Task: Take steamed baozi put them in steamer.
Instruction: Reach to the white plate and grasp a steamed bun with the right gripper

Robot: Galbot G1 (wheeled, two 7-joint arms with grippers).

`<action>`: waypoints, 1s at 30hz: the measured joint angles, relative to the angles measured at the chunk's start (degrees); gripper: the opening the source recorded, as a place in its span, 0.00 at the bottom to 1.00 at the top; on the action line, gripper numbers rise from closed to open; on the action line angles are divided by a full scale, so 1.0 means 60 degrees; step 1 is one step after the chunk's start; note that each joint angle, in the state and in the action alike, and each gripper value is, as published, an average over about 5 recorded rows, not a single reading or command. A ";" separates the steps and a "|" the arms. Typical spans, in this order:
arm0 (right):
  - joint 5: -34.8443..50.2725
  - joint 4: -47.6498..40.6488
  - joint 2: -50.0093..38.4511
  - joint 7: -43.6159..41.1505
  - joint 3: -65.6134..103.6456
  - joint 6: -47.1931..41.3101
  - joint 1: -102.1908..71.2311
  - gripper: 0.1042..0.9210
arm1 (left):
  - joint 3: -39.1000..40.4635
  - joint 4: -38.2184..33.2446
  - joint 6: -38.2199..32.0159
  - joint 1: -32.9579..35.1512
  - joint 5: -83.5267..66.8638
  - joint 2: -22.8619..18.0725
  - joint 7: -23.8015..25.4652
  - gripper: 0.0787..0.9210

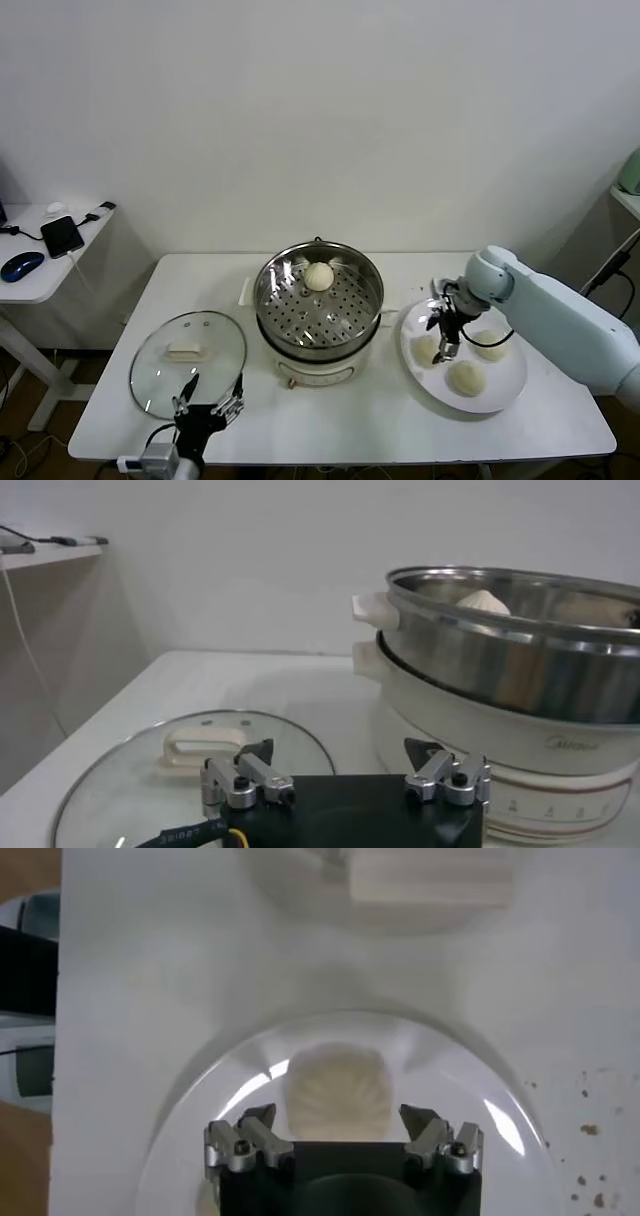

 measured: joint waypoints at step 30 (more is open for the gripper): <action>-0.0399 -0.0459 0.0309 -0.0135 -0.0078 0.0291 -0.0069 0.69 | -0.0003 0.0063 -0.0017 -0.0019 0.0015 -0.0028 -0.0014 0.88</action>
